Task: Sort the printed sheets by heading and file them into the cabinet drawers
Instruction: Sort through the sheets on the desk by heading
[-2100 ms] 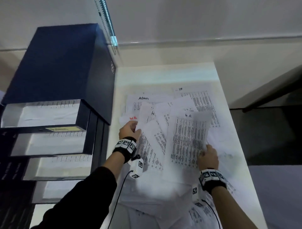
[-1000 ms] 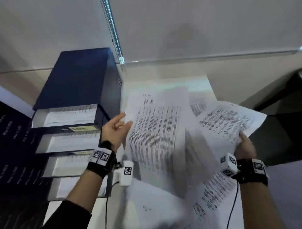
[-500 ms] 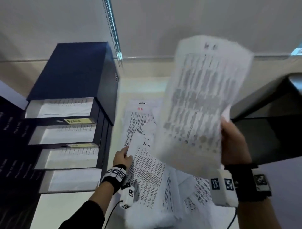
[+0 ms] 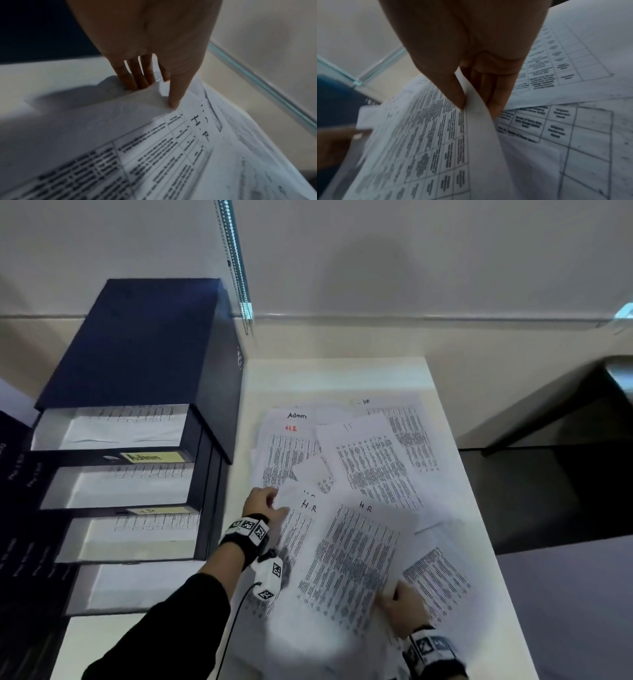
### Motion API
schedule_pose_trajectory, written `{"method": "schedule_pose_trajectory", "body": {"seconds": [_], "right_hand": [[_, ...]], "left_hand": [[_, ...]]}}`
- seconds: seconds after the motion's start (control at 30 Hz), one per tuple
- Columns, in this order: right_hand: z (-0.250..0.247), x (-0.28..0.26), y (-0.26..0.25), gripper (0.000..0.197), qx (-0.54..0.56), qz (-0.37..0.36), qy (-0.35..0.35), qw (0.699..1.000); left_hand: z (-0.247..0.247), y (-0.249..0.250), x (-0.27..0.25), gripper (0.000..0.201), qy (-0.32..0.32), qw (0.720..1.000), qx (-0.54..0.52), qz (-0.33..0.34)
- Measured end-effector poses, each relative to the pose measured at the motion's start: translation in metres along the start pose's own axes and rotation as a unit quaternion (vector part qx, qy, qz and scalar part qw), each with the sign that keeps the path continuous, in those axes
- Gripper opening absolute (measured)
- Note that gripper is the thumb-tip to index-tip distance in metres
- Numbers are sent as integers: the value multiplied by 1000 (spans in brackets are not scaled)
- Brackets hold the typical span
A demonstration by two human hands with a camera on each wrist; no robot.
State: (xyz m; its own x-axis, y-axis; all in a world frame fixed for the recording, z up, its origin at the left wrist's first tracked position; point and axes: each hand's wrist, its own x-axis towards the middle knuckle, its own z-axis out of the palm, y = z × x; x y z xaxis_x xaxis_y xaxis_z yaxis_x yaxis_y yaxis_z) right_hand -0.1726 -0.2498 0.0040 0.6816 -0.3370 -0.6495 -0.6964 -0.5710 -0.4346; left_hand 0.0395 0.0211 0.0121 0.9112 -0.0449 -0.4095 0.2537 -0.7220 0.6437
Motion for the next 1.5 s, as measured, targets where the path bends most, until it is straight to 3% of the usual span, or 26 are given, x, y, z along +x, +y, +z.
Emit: {"method": "schedule_pose_trajectory", "body": {"seconds": [0.07,0.13,0.27,0.33,0.43,0.53,0.57,0.63,0.73,0.83,0.87,0.97,1.03,1.1,1.13,1.2,1.27,1.4,1.5], "right_hand": [[2,-3,-8,11,-20,-13,-11,1000],[3,-6,-14,13,-71,-28,-12,997],[7,-9,-23,22,-153,-48,-56,985],[10,-8,-24,22,-161,-52,-86,982],[13,-4,-19,31,-143,-54,-111,982],[15,10,-7,88,-97,-56,-95,989],[14,16,-3,93,-80,-69,-70,992],[3,24,-11,84,-30,-80,-6,996],[-22,23,-47,49,26,-103,53,993],[-30,29,-70,24,-3,-108,1,994],[-29,29,-74,7,-5,-110,-21,994],[-16,19,-70,39,-34,-140,-68,987],[-6,8,-62,46,-36,-158,-73,984],[4,3,-52,42,-22,-177,-56,982],[8,5,-47,38,-13,-185,-39,982],[7,6,-43,16,1,-173,11,985],[3,13,-40,38,5,-160,61,985],[-11,23,-47,87,83,-168,76,979],[-14,28,-54,86,75,-203,59,974]], "left_hand": [[1,10,-10,28,-4,998,-29,47],[3,21,-29,14,-48,994,-57,86],[14,25,-73,32,-159,968,-14,193],[18,19,-86,28,-149,970,-67,178],[15,22,-94,28,-89,982,-139,94],[10,14,-77,40,-17,980,-195,25],[6,13,-72,45,0,978,-208,-4],[3,14,-65,42,14,968,-246,-36],[-3,29,-66,24,15,962,-271,37],[-2,30,-63,16,24,980,-187,60],[0,26,-59,13,22,986,-152,69],[0,18,-55,12,0,994,-80,80],[-3,17,-56,27,-4,994,-80,71],[-5,17,-54,54,-5,995,-90,50],[-4,17,-52,58,-6,996,-77,47],[-2,17,-47,38,-24,996,-37,73],[1,12,-46,32,-86,990,-46,106],[2,7,-56,38,-217,963,-153,48],[-3,9,-68,25,-214,945,-245,26]]}}
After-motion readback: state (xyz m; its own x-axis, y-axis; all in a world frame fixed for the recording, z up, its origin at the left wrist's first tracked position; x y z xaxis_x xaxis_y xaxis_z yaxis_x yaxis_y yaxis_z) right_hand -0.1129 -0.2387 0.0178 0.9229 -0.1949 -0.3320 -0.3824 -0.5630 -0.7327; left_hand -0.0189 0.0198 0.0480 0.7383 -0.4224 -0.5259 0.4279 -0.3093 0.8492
